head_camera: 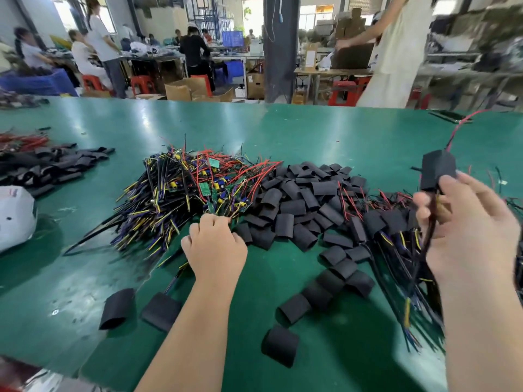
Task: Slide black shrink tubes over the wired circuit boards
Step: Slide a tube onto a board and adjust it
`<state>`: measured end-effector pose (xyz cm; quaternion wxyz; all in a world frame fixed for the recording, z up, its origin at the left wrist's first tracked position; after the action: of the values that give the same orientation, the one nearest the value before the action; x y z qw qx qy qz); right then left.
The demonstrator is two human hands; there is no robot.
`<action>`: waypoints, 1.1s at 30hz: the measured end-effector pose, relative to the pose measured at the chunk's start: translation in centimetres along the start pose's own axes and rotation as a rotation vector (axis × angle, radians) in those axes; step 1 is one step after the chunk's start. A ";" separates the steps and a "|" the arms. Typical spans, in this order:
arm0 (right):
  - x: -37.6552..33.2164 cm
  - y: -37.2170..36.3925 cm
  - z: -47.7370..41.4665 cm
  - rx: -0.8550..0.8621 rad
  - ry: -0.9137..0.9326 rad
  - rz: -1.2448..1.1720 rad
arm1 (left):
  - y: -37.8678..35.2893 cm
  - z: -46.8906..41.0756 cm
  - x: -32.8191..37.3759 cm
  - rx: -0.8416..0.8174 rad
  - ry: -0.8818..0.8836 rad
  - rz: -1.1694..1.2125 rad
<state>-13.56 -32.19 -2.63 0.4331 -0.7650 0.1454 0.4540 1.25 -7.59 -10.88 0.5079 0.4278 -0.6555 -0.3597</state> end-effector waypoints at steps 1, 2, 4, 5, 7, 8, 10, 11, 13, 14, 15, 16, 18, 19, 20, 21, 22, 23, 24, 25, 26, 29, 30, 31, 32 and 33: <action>-0.2 0.1 -0.1 -0.003 0.047 0.170 | -0.1 -0.1 -0.1 -0.003 0.006 -0.015; -0.2 0.3 -0.1 -0.011 0.087 0.376 | -0.2 -0.1 -0.2 0.000 0.008 -0.020; 0.1 0.9 -0.3 -0.034 0.152 0.911 | -0.2 -0.2 -0.3 0.010 0.010 -0.016; 0.4 1.1 -0.3 -0.027 0.175 1.174 | -0.2 -0.4 -0.4 0.009 0.014 -0.008; 1.1 1.1 -0.1 -0.017 0.141 1.469 | -0.1 -0.6 -0.6 0.002 0.036 0.005; 1.5 0.8 0.1 -0.015 0.079 1.517 | 0.0 -0.8 -0.7 0.000 0.052 -0.003; 2.1 0.2 0.6 0.006 0.025 1.525 | 0.0 -1.0 -0.7 0.000 0.078 -0.039; 2.4 -0.2 0.9 0.000 0.066 1.512 | 0.0 -1.1 -0.7 0.005 0.084 -0.051; 2.9 -1.0 1.5 -0.060 0.214 1.450 | 0.1 -1.0 -0.7 0.057 0.079 -0.029; 3.1 -1.4 1.8 -0.123 0.289 1.385 | 0.3 -0.9 -0.6 0.105 0.067 0.005; 3.4 -1.9 2.1 -0.197 0.324 1.305 | 0.5 -0.8 -0.5 0.159 0.049 0.056; 3.9 -2.3 2.4 -0.274 0.299 1.233 | 0.8 -0.7 -0.4 0.209 0.024 0.119; 5.4 -3.0 2.9 -0.403 0.096 1.123 | 1.3 -0.2 0.2 0.262 -0.059 0.258; 6.4 -3.3 3.2 -0.469 -0.055 1.002 | 1.5 0.0 0.7 0.270 -0.128 0.314; 7.2 -3.7 3.6 -0.521 -0.225 0.795 | 1.7 0.4 1.2 0.276 -0.213 0.355; 7.9 -4.1 4.0 -0.550 -0.384 0.539 | 1.9 0.8 1.6 0.276 -0.301 0.380; 8.3 -4.5 4.2 -0.549 -0.491 0.302 | 1.9 1.1 2.0 0.262 -0.379 0.393; 8.5 -4.6 4.2 -0.531 -0.532 0.145 | 1.9 1.3 2.3 0.235 -0.443 0.395; 8.6 -4.7 4.0 -0.510 -0.534 0.054 | 1.8 1.5 2.5 0.199 -0.490 0.391; 8.5 -4.5 3.7 -0.482 -0.521 0.003 | 1.7 1.6 2.7 0.156 -0.522 0.381; 8.4 -4.4 3.5 -0.455 -0.502 -0.020 | 1.6 1.7 2.9 0.109 -0.543 0.363; 8.5 -3.8 3.1 -0.410 -0.430 0.025 | 1.4 2.0 3.2 0.017 -0.593 0.312; 8.5 -3.8 3.2 -0.420 -0.411 0.045 | 1.4 2.2 3.3 0.007 -0.610 0.322; 8.6 -3.7 3.3 -0.438 -0.378 0.088 | 1.5 2.5 3.5 0.000 -0.627 0.342; 8.6 -3.9 3.5 -0.468 -0.349 0.156 | 1.5 2.7 3.6 -0.006 -0.644 0.355; 8.8 -3.9 3.6 -0.498 -0.308 0.239 | 1.5 2.8 3.8 -0.019 -0.658 0.355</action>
<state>-8.41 -25.54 -8.53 0.1927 -0.7473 0.0513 0.6339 -2.24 -10.42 -8.78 0.3288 0.1642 -0.8441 -0.3904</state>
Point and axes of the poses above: each hand's wrist, its own z-axis away from the middle knuckle, its own y-axis out of the back of the hand, x = y × z, the point moved 2 cm from there along -z, towards the middle knuckle, and after that the axes turned 8 degrees about -x, right-handed, at the moved point
